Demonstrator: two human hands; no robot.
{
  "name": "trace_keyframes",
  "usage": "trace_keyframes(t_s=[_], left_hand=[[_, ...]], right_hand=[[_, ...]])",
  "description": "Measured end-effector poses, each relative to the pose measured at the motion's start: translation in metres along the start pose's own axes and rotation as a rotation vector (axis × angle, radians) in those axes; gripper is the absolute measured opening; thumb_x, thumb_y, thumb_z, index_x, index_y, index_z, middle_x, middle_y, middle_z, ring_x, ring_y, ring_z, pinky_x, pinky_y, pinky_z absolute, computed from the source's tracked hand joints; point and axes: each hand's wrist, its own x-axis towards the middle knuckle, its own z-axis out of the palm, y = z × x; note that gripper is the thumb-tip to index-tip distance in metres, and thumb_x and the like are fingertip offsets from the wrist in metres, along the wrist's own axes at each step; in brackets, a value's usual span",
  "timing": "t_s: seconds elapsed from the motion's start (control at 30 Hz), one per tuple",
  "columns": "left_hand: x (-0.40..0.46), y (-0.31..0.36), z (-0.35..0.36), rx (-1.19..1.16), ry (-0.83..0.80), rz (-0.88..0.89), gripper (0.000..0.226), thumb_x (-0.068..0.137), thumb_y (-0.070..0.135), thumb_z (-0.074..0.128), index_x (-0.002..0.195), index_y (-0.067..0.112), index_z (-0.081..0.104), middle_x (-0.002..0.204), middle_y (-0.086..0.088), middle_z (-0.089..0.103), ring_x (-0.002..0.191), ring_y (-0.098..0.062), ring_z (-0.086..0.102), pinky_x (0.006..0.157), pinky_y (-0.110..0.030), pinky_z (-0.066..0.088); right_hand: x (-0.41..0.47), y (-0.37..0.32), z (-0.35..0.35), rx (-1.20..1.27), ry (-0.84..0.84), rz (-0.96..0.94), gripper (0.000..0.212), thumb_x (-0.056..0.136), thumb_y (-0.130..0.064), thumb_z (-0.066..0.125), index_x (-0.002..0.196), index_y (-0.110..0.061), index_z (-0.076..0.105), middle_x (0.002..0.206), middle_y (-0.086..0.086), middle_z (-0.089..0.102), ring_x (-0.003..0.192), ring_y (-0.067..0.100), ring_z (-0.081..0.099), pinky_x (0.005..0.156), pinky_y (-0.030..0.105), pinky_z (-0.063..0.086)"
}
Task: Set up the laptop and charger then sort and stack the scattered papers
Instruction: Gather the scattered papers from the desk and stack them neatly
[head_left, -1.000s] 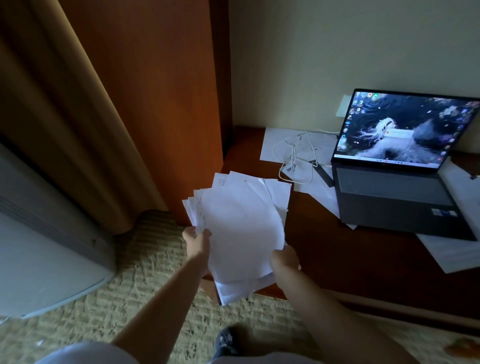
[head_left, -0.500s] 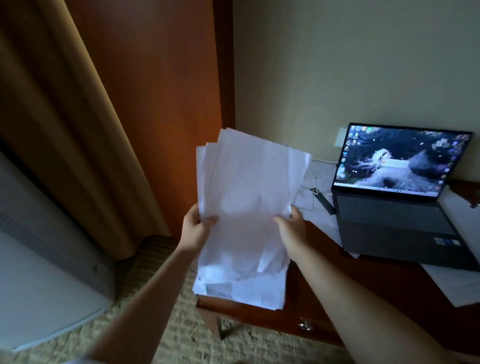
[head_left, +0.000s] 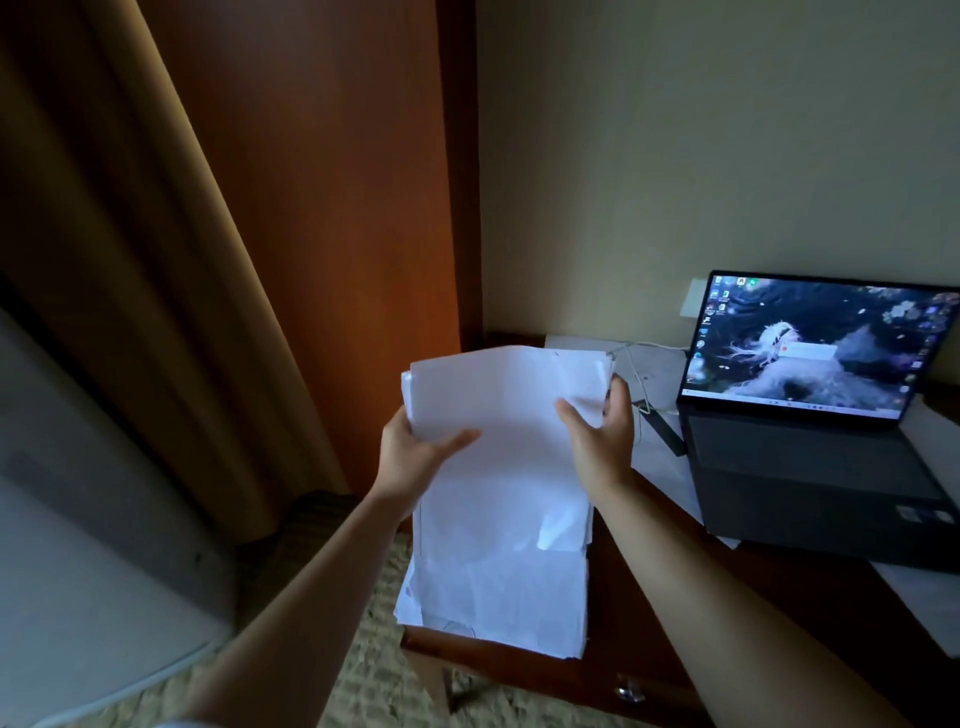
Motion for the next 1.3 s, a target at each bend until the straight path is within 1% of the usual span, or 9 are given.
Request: trace_keyframes(t_s=[0.2,0.3,0.43,0.5,0.83,1.0,1.07,1.2,1.3], left_hand=[[-0.001,-0.014,-0.001,-0.043,0.028,-0.032,0.085,0.059,0.004,0.089,0.131,0.016,0.046,0.114,-0.003,0.064,0.101,-0.018,0.065,0.076,-0.033,0.059],[-0.001,-0.010,0.004,-0.098,0.096,-0.052,0.072,0.060,0.003,0.088,0.122,0.014,0.053,0.106,-0.003,0.068,0.094,-0.018,0.068,0.073,-0.033,0.059],[-0.008,-0.010,0.000,0.012,0.023,-0.033,0.059,0.064,0.006,0.086,0.115,0.010,0.058,0.104,-0.003,0.069,0.095,-0.020,0.068,0.068,-0.022,0.057],[-0.014,-0.009,-0.001,0.042,0.025,-0.001,0.057,0.065,0.005,0.085,0.114,0.011,0.058,0.104,-0.003,0.069,0.094,-0.017,0.068,0.066,-0.019,0.056],[-0.011,0.028,0.017,0.040,0.173,0.095,0.052,0.072,0.058,0.071,0.118,0.043,0.052,0.126,0.005,0.056,0.114,-0.018,0.056,0.094,-0.041,0.052],[-0.008,0.043,0.027,-0.059,0.370,0.071,0.014,0.096,0.030,0.051,0.109,0.029,0.057,0.110,0.011,0.056,0.106,-0.008,0.052,0.089,-0.025,0.041],[-0.006,0.043,0.028,-0.056,0.412,0.080,0.014,0.096,0.025,0.050,0.106,0.028,0.059,0.105,0.011,0.057,0.105,-0.010,0.053,0.088,-0.025,0.042],[-0.004,0.033,0.021,0.031,0.392,0.123,0.017,0.089,0.036,0.062,0.104,0.028,0.059,0.102,0.012,0.060,0.101,-0.011,0.058,0.094,-0.035,0.051],[-0.008,0.019,0.014,0.071,0.221,0.118,0.045,0.073,0.026,0.081,0.111,0.025,0.057,0.109,0.004,0.064,0.099,-0.016,0.063,0.085,-0.032,0.054]], right_hand=[[-0.005,0.007,-0.002,0.077,-0.079,0.165,0.030,0.076,-0.005,0.061,0.098,-0.025,0.061,0.093,-0.002,0.066,0.098,0.028,0.063,0.081,0.032,0.047],[-0.001,-0.006,0.002,0.161,-0.046,0.108,0.035,0.072,-0.014,0.058,0.106,-0.023,0.059,0.098,-0.001,0.066,0.091,0.018,0.063,0.079,0.028,0.048],[-0.011,0.007,-0.007,0.006,-0.012,0.068,0.073,0.072,-0.053,0.065,0.137,-0.028,0.042,0.138,-0.006,0.051,0.125,0.010,0.049,0.105,0.033,0.040],[-0.019,0.005,-0.007,0.004,0.067,0.049,0.067,0.080,-0.046,0.068,0.139,-0.029,0.040,0.141,-0.009,0.047,0.126,0.006,0.044,0.105,0.028,0.036],[-0.017,-0.036,0.009,-0.083,0.248,0.108,0.037,0.090,-0.051,0.053,0.118,-0.027,0.058,0.126,-0.005,0.059,0.116,0.019,0.052,0.090,0.035,0.037],[-0.009,-0.049,0.015,-0.004,0.357,0.044,0.013,0.089,-0.034,0.057,0.082,-0.023,0.056,0.083,-0.015,0.059,0.088,0.015,0.057,0.070,0.027,0.035],[-0.009,-0.042,0.014,0.069,0.305,-0.035,0.009,0.089,-0.032,0.055,0.091,-0.022,0.055,0.089,-0.017,0.057,0.092,0.010,0.055,0.074,0.025,0.036],[-0.013,-0.004,0.003,-0.003,0.010,-0.084,0.058,0.084,-0.033,0.069,0.133,-0.023,0.041,0.127,-0.018,0.049,0.117,-0.004,0.046,0.094,0.010,0.036],[-0.015,0.010,0.000,-0.043,-0.018,0.041,0.027,0.083,-0.019,0.070,0.108,-0.019,0.060,0.103,-0.006,0.067,0.105,0.017,0.063,0.088,0.027,0.049]])
